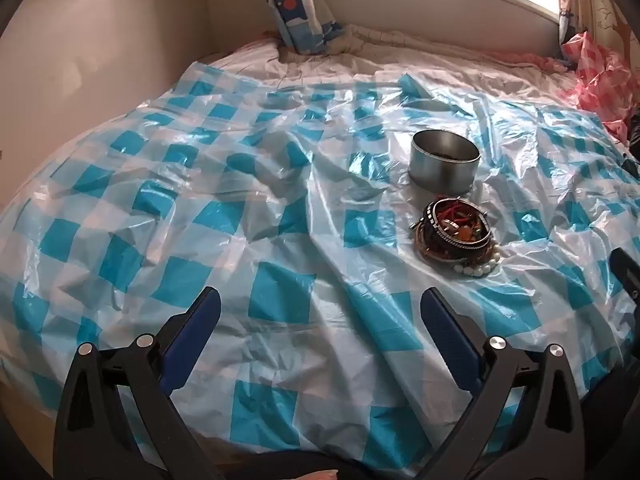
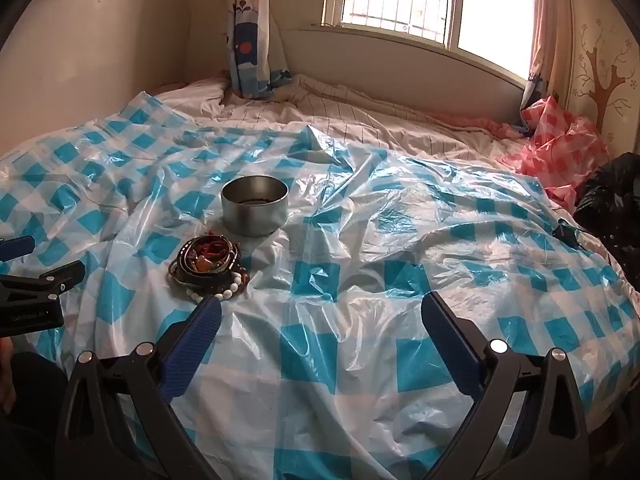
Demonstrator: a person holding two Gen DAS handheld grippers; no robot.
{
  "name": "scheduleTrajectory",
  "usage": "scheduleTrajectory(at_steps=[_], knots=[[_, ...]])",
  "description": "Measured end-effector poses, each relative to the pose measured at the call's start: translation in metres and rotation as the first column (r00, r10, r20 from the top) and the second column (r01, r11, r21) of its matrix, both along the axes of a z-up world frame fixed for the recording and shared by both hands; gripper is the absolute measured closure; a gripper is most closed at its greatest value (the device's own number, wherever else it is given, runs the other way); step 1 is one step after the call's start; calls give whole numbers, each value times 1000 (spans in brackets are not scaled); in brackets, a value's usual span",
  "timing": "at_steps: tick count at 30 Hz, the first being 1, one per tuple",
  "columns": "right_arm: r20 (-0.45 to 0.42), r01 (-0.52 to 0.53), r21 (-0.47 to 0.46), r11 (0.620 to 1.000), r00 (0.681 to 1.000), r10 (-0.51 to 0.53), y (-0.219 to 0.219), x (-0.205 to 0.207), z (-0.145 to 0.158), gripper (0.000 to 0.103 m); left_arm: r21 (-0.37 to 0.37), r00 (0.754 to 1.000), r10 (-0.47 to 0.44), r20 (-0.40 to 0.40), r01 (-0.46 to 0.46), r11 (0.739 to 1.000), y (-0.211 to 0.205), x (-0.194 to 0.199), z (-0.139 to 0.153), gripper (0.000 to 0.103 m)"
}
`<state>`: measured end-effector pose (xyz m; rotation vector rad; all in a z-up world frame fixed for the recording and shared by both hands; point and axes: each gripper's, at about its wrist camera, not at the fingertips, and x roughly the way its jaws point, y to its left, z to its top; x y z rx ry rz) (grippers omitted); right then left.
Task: Organize jewelry
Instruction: 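Move both tools toward the dark jewelry box beside the silver tin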
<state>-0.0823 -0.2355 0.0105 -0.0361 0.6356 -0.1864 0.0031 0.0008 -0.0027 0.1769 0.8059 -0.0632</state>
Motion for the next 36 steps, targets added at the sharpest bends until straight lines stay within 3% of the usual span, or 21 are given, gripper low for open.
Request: scheduleTrajectory(at_steps=[3,9,20,25,29,36], knots=[[-10,3,0,1000,1000,-3,-1,1,-1,7,-43,1000,-3,12,4,999,11,-2,4,6],[8,-10,-7,1000,1000,11,1,-2,3,7,-6,1000,5,-17,-5,1000,8,-5,2,6],[11,-13,-7,1000,1000,14,0,-2,4,7,-28,995,-96,15,96,995,-9,-17,3,6],[2,-24,-17,1000,1000,24,5,0,1,7,-84,994,-113,12,113,990,-1,-15,8,6],[-6,-43,-36,998,999,43,11,1,-1,7,-10,996,-89,-17,89,996,-6,-11,4,6],[-10,-75,-66,995,997,74,20,2,-1,7,-11,995,-96,20,96,995,-6,-15,7,6]])
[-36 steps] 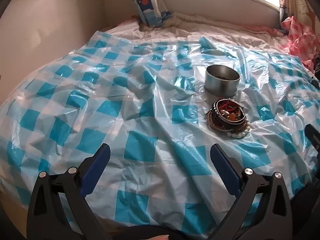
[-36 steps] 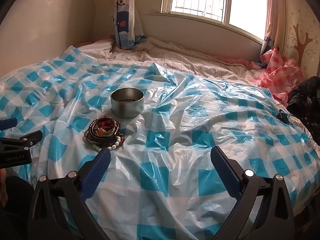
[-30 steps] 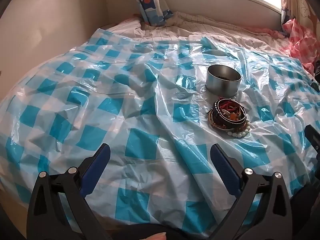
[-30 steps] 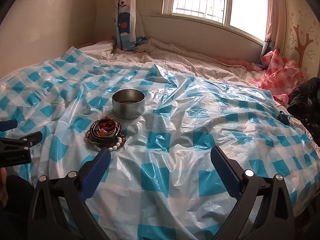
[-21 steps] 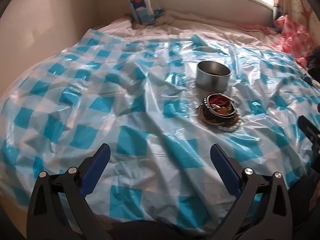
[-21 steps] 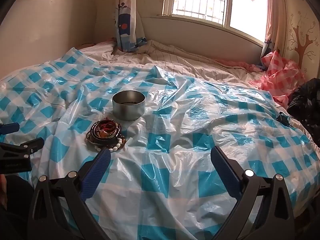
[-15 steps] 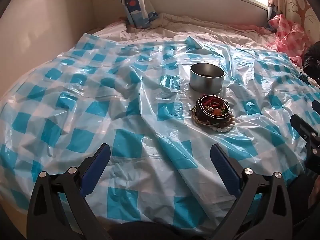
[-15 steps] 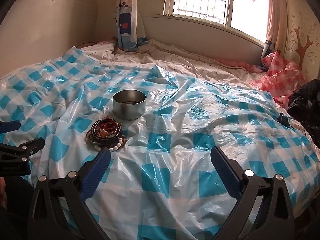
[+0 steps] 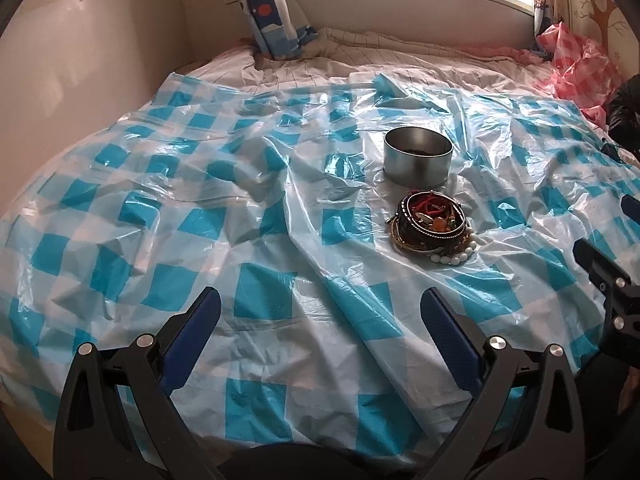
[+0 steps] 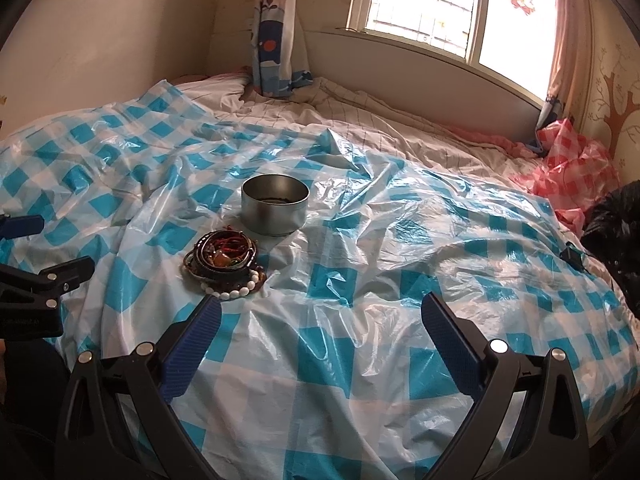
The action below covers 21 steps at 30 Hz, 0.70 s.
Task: Organize jewelry
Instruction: 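Move both tools toward the dark jewelry box beside the silver tin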
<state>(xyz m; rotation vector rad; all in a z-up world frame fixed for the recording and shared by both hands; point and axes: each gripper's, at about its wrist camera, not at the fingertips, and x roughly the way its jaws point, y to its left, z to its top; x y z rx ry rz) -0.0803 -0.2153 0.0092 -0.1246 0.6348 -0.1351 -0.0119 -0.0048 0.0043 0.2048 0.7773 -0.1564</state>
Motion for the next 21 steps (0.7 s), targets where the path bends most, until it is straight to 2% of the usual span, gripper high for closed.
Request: scheduleTrajectory(at_steps=[5,21], knots=[[-1,-11,-7,1000,1000,11,2,0,0,7,-34,1000,11,-9,-12,999,6,2,1,6],[2,-29,8,1000,1000,29,4,0,1,7,-36,1000,-1,-25,0,999,9,6,0,6]])
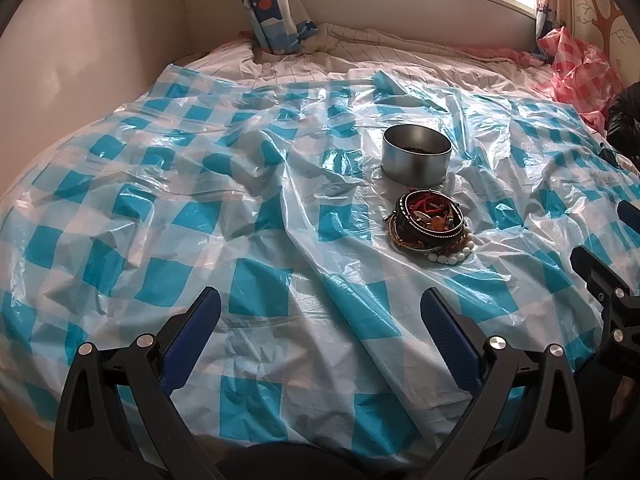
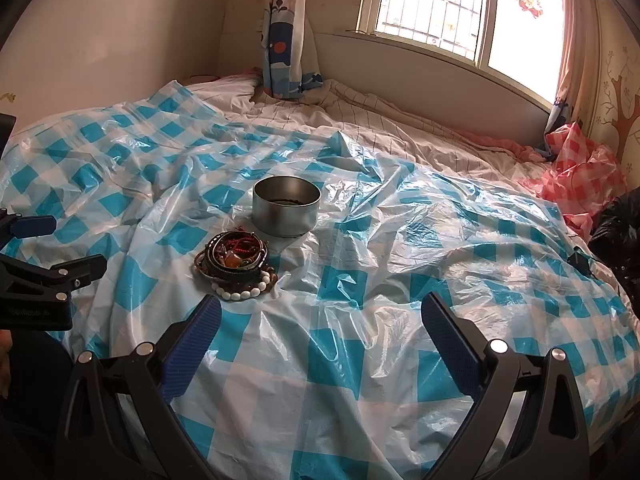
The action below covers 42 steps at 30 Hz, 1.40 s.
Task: Organize jewelry
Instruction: 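Move both tools toward the dark jewelry box beside the silver tin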
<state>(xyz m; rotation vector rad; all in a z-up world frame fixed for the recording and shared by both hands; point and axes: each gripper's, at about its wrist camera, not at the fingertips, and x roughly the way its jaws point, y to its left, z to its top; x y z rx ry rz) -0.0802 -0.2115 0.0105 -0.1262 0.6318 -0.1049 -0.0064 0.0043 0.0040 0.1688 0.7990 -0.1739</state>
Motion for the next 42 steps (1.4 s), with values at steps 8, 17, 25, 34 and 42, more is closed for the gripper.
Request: scheduleTrajectory(at_steps=[8,17,25,34,42], knots=[[0,0,5,1000,1000,0,0,0,0,7,-1,1000,-2,-1,2,1000,-1,0,0,6],[-7,-9,8,1000,1000,9,3,0,-2,7,-1,1000,-2,-3,2,1000,-3,0,-1,6],[-28,-35,33,999,999,36,2,6,-4,7,-37,998,-48,-34,47,998,-5,2,-3,6],[-56,-55,56,997,997,58,1,14,-7,7,-52,994,-65,-87,61,997,-12,17,-9,6],[-38,-44,79,996,998,47,-5,18,-6,7,-61,991,-60,-123,53,997,-37,54,-20,6]])
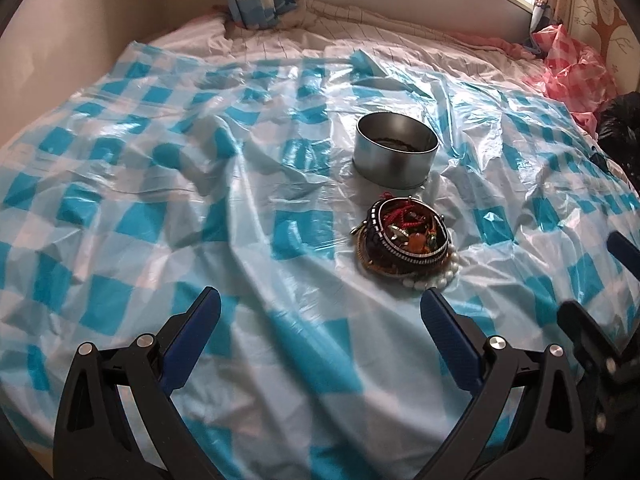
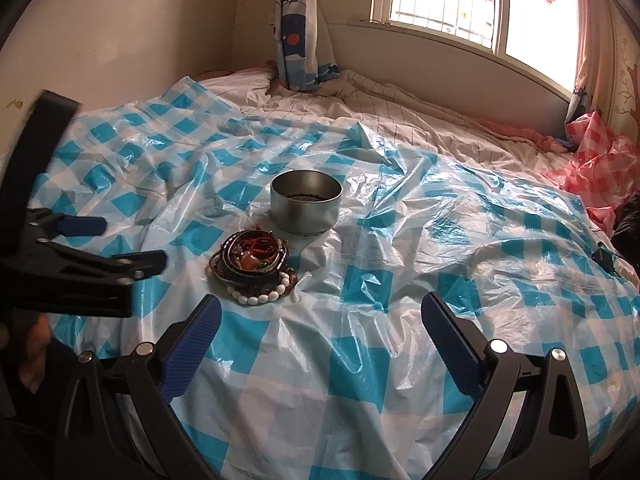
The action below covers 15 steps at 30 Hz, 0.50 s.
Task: Organize jewelry
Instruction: 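Close the right gripper on the silver hoop bangle in the jewelry box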
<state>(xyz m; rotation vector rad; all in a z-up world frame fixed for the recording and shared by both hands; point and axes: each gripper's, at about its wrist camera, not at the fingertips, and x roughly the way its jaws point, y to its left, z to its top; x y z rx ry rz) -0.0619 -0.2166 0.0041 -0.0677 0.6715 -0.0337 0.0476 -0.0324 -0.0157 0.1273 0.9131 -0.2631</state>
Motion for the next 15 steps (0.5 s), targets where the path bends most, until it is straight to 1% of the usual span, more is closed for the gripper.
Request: scheduleTrajectory(at_steps=[2,4,7,9,10,13,15], knots=[[0,8,19,1000,1000,-8,-4,3,0,7,-14,1000,3,-13,-3,1000,-6,9,-5,6],[-7,10,40,999,1000,-10,-7,8,0,7,-11,1000,11,-15,-11,1000,-11,15,-9,6],[-6,-13,56,998,1000,14,-6,20,-2,7,0,1000,29,-2,-29,1000,-12,18,-11,6],[-10,-37,50,998,999,38,0,31,-6,7,-4,998,61,16,-61,998,-8,20,-9,6],[-14,-50,47,998,999,50,3,37,-9,7,-15,997,74,21,-73,997,-4,21,-9,6],[-31,-87,45,995,996,89,11,55,-16,7,-79,993,119,21,-117,990,10,26,-9,7],[-46,-99,67,993,994,103,11,64,-21,8,-77,990,141,13,-139,987,14,30,-11,6]])
